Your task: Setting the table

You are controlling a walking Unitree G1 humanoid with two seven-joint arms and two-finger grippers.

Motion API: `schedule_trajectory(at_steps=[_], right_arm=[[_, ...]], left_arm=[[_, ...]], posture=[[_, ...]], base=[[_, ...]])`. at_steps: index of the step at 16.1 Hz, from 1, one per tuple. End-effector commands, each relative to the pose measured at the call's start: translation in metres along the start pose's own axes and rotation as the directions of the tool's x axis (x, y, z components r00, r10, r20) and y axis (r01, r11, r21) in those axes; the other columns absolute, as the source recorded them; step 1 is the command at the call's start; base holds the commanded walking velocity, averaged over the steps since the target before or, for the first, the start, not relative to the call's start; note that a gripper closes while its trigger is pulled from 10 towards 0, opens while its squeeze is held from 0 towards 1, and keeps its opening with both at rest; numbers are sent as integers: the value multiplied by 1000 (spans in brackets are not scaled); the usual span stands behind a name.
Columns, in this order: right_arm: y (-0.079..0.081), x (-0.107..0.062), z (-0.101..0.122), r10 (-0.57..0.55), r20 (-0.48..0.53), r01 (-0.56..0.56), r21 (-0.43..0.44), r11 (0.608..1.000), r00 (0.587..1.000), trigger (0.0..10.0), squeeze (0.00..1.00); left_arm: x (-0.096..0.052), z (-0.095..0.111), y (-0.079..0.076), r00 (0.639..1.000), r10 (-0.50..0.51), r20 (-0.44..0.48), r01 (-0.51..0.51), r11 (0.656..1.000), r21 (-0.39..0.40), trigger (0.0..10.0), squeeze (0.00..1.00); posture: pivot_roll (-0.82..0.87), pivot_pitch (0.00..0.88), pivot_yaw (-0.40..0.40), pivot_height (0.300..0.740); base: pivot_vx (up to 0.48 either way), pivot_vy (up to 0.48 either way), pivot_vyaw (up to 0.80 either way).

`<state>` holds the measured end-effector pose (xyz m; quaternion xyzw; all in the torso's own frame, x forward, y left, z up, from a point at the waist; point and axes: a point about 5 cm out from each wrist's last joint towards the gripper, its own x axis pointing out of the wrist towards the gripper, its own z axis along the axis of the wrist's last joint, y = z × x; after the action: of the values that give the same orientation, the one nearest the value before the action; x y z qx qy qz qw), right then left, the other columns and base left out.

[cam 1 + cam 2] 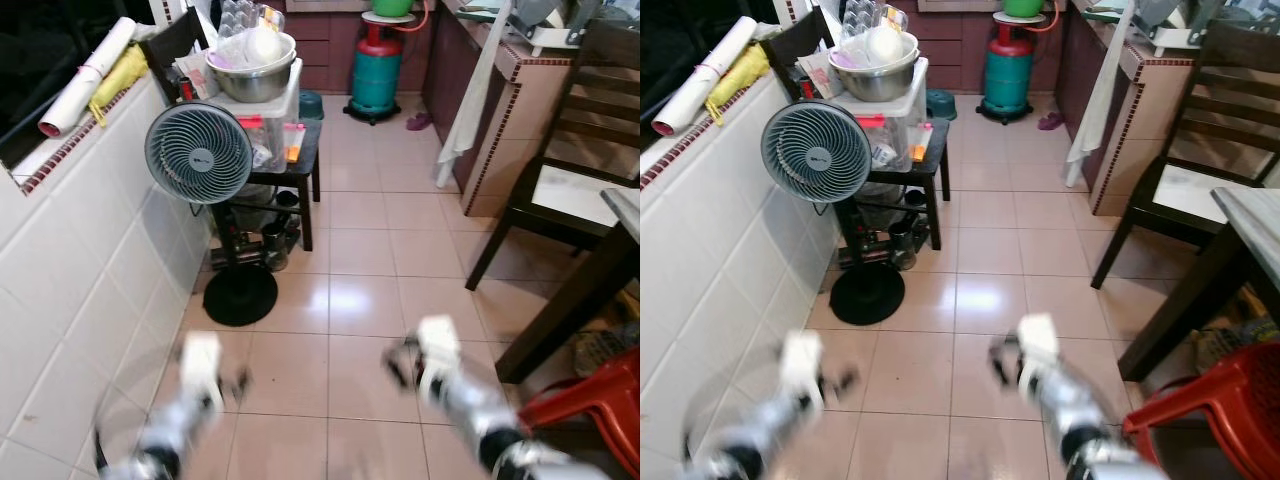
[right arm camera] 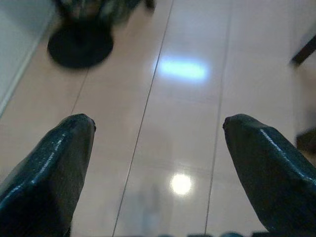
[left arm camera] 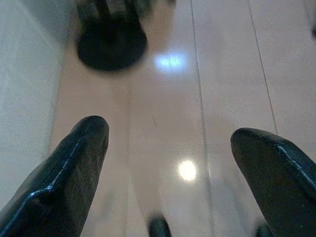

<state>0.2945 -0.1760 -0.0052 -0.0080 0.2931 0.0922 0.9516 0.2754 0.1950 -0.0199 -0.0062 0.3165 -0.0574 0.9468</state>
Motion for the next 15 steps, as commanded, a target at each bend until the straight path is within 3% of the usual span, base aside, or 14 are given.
schedule_trajectory(at_steps=[1,3,5,7,8,9,10,11,12,13,15], right_arm=[[-7,-1,5,-13,32,12,15,1000,999,10000,0],[-15,-7,13,12,129,-6,-46,999,992,10000,0],[-20,-13,11,55,170,-52,-27,998,984,10000,0],[-13,-24,3,118,244,-111,-39,993,963,10000,0],[-9,-33,1,104,299,-91,-59,994,949,10000,0],[-9,-39,-5,78,314,-69,-42,997,946,10000,0],[-12,-44,-13,41,309,-46,9,999,950,10000,0],[-17,-52,-33,-10,264,5,20,1000,964,10000,0],[-19,-57,-42,-47,249,33,57,998,967,10000,0],[-17,-62,-43,-49,252,32,72,997,966,10000,0],[-12,-77,-36,-53,314,23,98,995,948,10000,0]], left_arm=[[1,12,3,998,-38,43,36,999,33,10000,0],[-1,26,7,989,-110,95,103,992,73,10000,0],[-4,24,5,974,-181,138,168,981,99,10000,0],[-12,11,-1,954,-211,215,200,977,72,10000,0],[-25,10,-8,911,-255,324,202,961,189,10000,0],[-32,5,-11,895,-227,385,161,967,196,10000,0],[-36,-2,-9,902,-157,403,92,980,178,10000,0],[-42,-18,-3,918,-37,395,0,995,95,10000,0],[-49,-25,3,912,16,410,-53,995,78,10000,0],[-55,-25,4,900,30,435,-67,995,71,10000,0],[-71,-16,0,838,64,542,-143,984,106,10000,0]], posture=[[-70,0,53,740],[-86,0,66,740],[-100,0,85,740],[-111,0,98,740],[-100,0,84,740],[-101,0,89,740],[-90,0,92,740],[-84,0,90,740],[-84,0,85,740],[-82,0,83,740],[-71,0,75,740]], base=[[0,0,0],[0,0,0],[0,0,0],[0,0,0],[0,0,0],[0,0,0],[0,0,0],[0,0,0],[0,0,0],[0,0,0],[0,0,0]])
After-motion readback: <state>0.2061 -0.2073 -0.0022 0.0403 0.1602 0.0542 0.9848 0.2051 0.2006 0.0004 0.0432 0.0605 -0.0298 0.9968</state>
